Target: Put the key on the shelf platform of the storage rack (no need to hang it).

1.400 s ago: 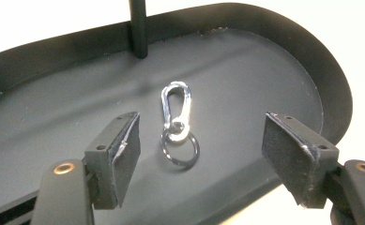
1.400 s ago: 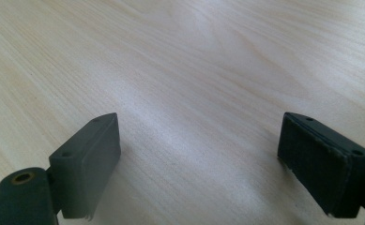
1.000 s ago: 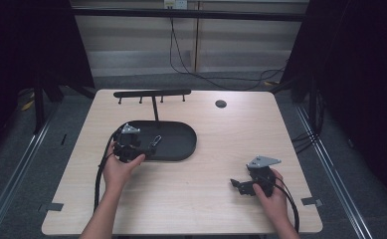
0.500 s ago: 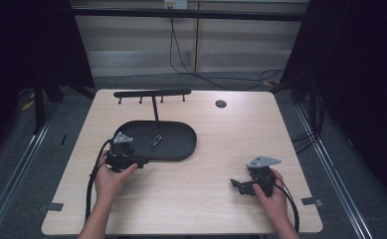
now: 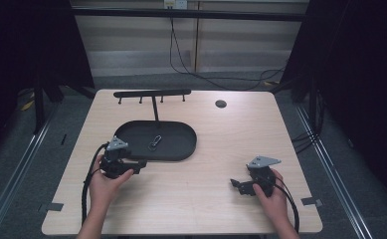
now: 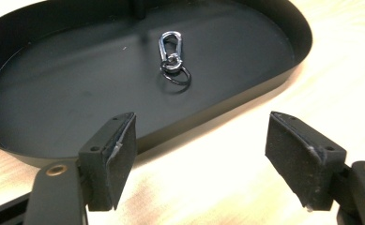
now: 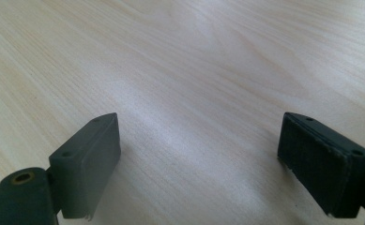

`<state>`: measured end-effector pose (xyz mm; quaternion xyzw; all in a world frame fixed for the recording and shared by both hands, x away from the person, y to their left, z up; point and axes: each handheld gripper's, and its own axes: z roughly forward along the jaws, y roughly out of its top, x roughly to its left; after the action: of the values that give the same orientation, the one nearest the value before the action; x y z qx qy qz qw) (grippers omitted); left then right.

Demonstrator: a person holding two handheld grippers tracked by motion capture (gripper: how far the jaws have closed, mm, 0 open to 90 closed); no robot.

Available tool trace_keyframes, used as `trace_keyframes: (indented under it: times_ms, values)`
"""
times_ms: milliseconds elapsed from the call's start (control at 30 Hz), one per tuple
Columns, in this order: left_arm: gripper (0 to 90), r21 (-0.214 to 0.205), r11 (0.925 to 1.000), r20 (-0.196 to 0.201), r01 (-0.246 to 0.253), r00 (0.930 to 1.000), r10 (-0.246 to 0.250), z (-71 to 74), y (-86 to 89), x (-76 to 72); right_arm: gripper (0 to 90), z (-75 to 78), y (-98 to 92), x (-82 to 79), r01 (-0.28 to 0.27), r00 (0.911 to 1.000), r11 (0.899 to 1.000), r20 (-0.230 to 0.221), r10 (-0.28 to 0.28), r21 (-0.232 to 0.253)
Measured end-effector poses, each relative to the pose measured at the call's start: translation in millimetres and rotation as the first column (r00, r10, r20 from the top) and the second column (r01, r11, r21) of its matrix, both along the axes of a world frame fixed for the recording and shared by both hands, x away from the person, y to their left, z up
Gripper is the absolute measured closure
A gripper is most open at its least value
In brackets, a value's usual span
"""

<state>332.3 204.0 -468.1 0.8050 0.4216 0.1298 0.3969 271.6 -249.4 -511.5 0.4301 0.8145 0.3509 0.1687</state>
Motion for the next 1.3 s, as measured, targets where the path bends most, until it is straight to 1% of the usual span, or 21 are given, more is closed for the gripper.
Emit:
trace_keyframes:
  times_ms: [67, 167, 267, 333, 400, 500, 533, 567, 600, 633, 667, 700, 733, 833, 867, 900, 967, 1000, 1067, 1100, 1300]
  values:
    - [25.0, -0.009, 0.9999, -0.003, -0.005, 1.0000, 0.005, -1.5, 1.9, -2.9, 13.0, 0.0, 0.0, 0.0, -0.001, 1.0000, 1.000, 0.001, 0.001, 0.000]
    - [24.9, -0.011, 0.9999, -0.002, 0.002, 1.0000, -0.002, -4.2, 5.9, -7.7, 13.0, 0.0, 0.0, 0.0, 0.000, 1.0000, 1.000, 0.000, 0.000, 0.000]
    - [24.6, -0.005, 0.9999, 0.002, 0.009, 1.0000, -0.009, -7.9, 8.0, -13.7, 13.0, 0.0, 0.0, 0.0, 0.000, 1.0000, 1.000, 0.001, 0.000, 0.000]
    - [24.6, 0.007, 0.9999, 0.001, 0.012, 0.9999, -0.012, -10.8, 9.2, -17.2, 13.0, 0.0, 0.0, 0.0, 0.000, 1.0000, 1.000, 0.000, 0.000, 0.000]
    - [24.4, 0.003, 1.0000, -0.002, 0.009, 1.0000, -0.009, -15.3, 10.5, -20.2, 13.0, -0.1, 0.0, 0.1, -0.001, 1.0000, 1.000, 0.002, 0.001, 0.000]
    - [24.1, 0.014, 0.9999, -0.004, 0.008, 1.0000, -0.008, -20.5, 11.1, -22.9, 13.0, -0.1, 0.0, 0.0, -0.001, 1.0000, 1.000, 0.000, 0.001, 0.001]
    - [24.0, 0.027, 0.9995, -0.006, 0.014, 0.9999, -0.014, -22.5, 12.2, -24.2, 13.1, 0.0, 0.0, 0.0, 0.000, 1.0000, 1.000, 0.000, 0.000, 0.000]
    - [24.0, 0.028, 0.9996, -0.010, 0.010, 0.9999, -0.010, -24.1, 11.7, -24.4, 13.0, 0.0, 0.0, 0.0, 0.000, 1.0000, 1.000, 0.000, 0.000, 0.000]
    - [23.6, 0.041, 0.9991, -0.012, 0.013, 0.9998, -0.013, -25.4, 12.0, -24.9, 13.0, 0.0, 0.0, 0.0, 0.000, 1.0000, 1.000, 0.000, 0.000, 0.000]
    - [23.5, 0.039, 0.9991, -0.011, 0.012, 0.9999, -0.012, -27.1, 11.8, -25.6, 13.1, -0.2, -0.2, 0.4, -0.004, 1.0000, 1.000, 0.005, 0.004, -0.001]
    - [23.5, 0.042, 0.9990, -0.015, 0.011, 0.9998, -0.010, -28.2, 11.6, -26.3, 13.1, 0.0, 0.0, 0.0, 0.000, 1.0000, 1.000, 0.000, 0.000, 0.000]
    - [23.5, 0.037, 0.9993, -0.009, 0.001, 1.0000, -0.001, -30.0, 10.5, -27.1, 13.0, 0.0, 0.0, 0.0, 0.000, 1.0000, 1.000, 0.000, 0.000, 0.000]
    - [23.5, 0.048, 0.9988, -0.009, 0.003, 1.0000, -0.003, -30.5, 10.8, -27.6, 13.1, -0.2, -0.1, 0.2, -0.002, 1.0000, 1.000, 0.002, 0.002, 0.001]
    - [23.5, 0.066, 0.9978, -0.004, 0.008, 1.0000, -0.008, -34.8, 9.9, -29.6, 13.1, -0.1, 0.0, 0.1, -0.002, 1.0000, 1.000, 0.002, 0.002, 0.000]
    - [23.5, 0.077, 0.9970, -0.012, 0.008, 0.9999, -0.007, -35.5, 9.1, -29.7, 13.0, -0.1, -0.1, 0.1, -0.002, 1.0000, 1.000, 0.002, 0.002, 0.000]
    - [22.7, 0.091, 0.9957, -0.004, 0.015, 0.9999, -0.015, -36.2, 7.6, -30.4, 13.0, 0.0, 0.0, 0.0, 0.000, 1.0000, 1.000, 0.000, 0.000, 0.000]
    - [21.9, 0.099, 0.9948, -0.004, 0.021, 0.9998, -0.020, -36.3, 6.1, -31.3, 13.1, 0.0, 0.0, 0.0, 0.000, 1.0000, 1.000, 0.000, 0.000, 0.000]
    - [21.4, 0.110, 0.9936, 0.000, 0.024, 0.9997, -0.024, -36.5, 5.8, -31.5, 13.0, 0.0, 0.0, 0.0, 0.000, 1.0000, 1.000, 0.000, 0.000, 0.000]
    - [21.0, 0.117, 0.9929, 0.010, 0.020, 0.9997, -0.021, -37.2, 4.0, -32.3, 13.1, 0.1, 0.1, -0.1, 0.001, 1.0000, 1.000, -0.001, -0.001, 0.000]
    - [20.8, 0.130, 0.9912, 0.012, 0.026, 0.9995, -0.028, -37.0, 3.7, -32.7, 13.0, -0.2, 0.0, 0.2, -0.002, 1.0000, 1.000, 0.002, 0.002, 0.001]
    - [19.7, 0.127, 0.9915, 0.014, 0.027, 0.9995, -0.029, -37.5, 3.5, -32.7, 13.1, 0.0, 0.0, 0.0, 0.000, 1.0000, 1.000, 0.000, 0.000, 0.000]
